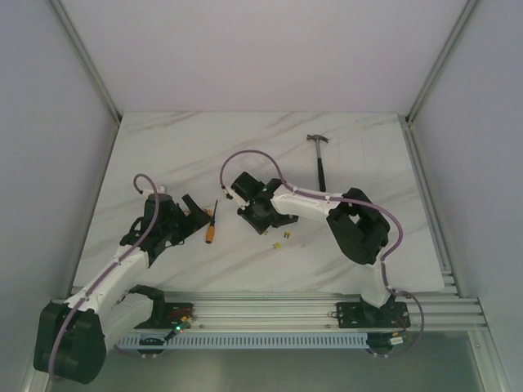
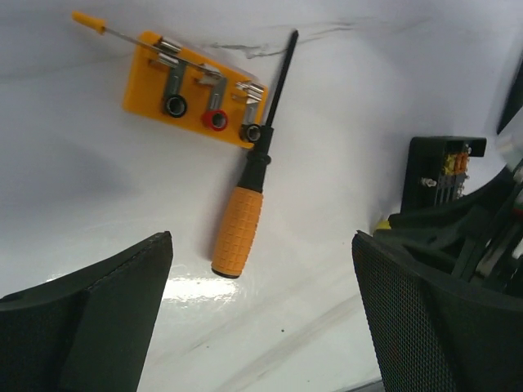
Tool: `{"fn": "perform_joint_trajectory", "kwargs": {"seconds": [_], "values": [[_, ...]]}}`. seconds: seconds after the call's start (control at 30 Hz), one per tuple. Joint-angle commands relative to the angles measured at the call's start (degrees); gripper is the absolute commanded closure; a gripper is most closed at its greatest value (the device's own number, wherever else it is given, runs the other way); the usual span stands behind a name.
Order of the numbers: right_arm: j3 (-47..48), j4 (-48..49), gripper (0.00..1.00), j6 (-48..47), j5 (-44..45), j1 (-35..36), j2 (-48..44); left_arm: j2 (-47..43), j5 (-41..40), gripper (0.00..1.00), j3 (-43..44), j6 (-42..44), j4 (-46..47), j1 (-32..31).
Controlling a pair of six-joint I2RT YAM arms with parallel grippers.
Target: Snap on the fuse box
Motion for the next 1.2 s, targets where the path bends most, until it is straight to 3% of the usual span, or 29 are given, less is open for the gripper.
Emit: {"fn": "perform_joint_trajectory", "kwargs": {"seconds": [0.0,0.43,0.87,1.17], "values": [[-0.96,-0.08,0.82,11.04,4.85,-1.37,-3.29,0.5,-0.01,0.0,1.24,0.32,3.23,-2.21],[-1.45,-2.68,0.73,13.67,4.36,-1.06,-0.75,1.6,-0.69,0.0,1.37,0.42,5.01,-4.66],[0.33,-6.59,0.57,6.34,3.03,-0.79,2.48,1.34,-0.34,0.0,1.81,1.37,4.95,-4.62],[2.52,-8.65,0.57,1.31,1.31,-0.85,4.76,1.57,0.2,0.0,2.32,1.9,4.93,-4.73]]}}
